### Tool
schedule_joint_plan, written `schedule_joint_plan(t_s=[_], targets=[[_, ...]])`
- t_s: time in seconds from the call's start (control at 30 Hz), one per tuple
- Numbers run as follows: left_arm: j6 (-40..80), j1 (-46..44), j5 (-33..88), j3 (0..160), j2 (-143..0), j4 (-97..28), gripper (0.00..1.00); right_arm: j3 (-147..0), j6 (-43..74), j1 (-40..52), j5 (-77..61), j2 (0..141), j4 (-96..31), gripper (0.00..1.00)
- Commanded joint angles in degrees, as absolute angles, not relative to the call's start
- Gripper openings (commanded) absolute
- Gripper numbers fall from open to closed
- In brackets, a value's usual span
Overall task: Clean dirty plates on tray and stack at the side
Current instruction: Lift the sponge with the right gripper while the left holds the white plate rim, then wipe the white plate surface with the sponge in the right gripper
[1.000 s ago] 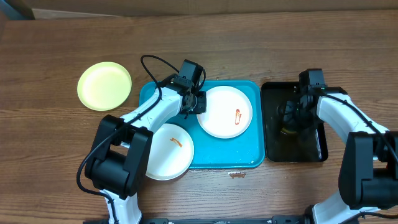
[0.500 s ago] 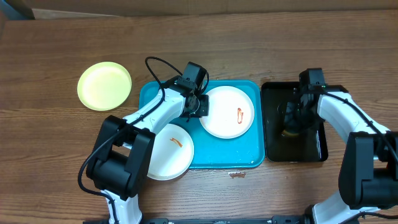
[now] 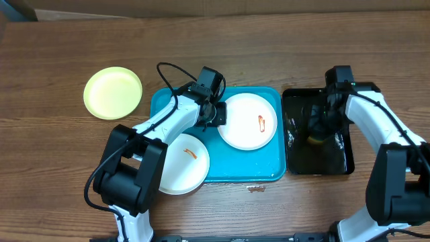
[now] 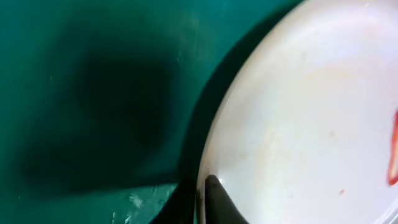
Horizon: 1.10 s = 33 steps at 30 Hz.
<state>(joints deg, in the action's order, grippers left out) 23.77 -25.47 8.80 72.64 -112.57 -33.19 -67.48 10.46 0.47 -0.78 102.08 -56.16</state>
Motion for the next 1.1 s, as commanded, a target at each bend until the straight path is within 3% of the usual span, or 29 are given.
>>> schedule_joint_plan(t_s=[0.0, 0.1, 0.13, 0.2, 0.33, 0.5, 0.57, 0.6, 0.63, 1.0, 1.03, 1.07], targets=[[24.1, -25.6, 11.7, 72.4, -113.1, -35.7, 0.26, -72.7, 10.0, 0.7, 0.0, 102.2, -58.7, 0.04], [24.1, -25.4, 11.4, 72.4, -113.1, -34.2, 0.31, -74.2, 10.0, 0.7, 0.0, 102.2, -61.1, 0.04], [24.1, -25.1, 11.4, 72.4, -113.1, -33.4, 0.26, -74.3, 9.8, 0.7, 0.0, 102.2, -61.5, 0.04], [24.1, -24.7, 11.5, 72.5, -113.1, -32.3, 0.04, -74.3, 8.7, 0.7, 0.0, 102.2, -62.5, 0.04], [24.9, -24.4, 14.6, 72.6, -113.1, -33.8, 0.05, -74.3, 8.6, 1.8, -0.2, 102.2, -64.0, 0.04], [24.8, -24.3, 15.7, 72.6, -113.1, -33.8, 0.33, -74.3, 8.6, 4.0, 1.7, 102.2, -63.2, 0.04], [24.7, -24.1, 14.9, 72.6, -113.1, -32.8, 0.26, -74.8, 8.5, 4.5, 3.0, 102.2, -63.1, 0.04], [24.7, -23.9, 14.8, 72.6, -113.1, -32.4, 0.11, -75.2, 8.5, 4.5, 2.9, 102.2, -63.2, 0.04], [24.7, -23.9, 14.8, 72.6, -113.1, -32.1, 0.04, -75.7, 8.5, 4.5, 2.7, 102.2, -63.5, 0.04], [27.4, -23.8, 15.1, 72.6, -113.1, -34.7, 0.04, -85.1, 7.8, 9.4, -2.0, 102.2, -67.4, 0.04], [27.9, -23.8, 15.1, 72.6, -113.1, -35.3, 0.06, -85.1, 7.6, 10.4, -2.0, 102.2, -67.0, 0.04], [28.1, -24.0, 15.1, 72.6, -113.1, -36.3, 0.20, -85.1, 7.6, 12.4, -2.0, 102.2, -66.1, 0.04]])
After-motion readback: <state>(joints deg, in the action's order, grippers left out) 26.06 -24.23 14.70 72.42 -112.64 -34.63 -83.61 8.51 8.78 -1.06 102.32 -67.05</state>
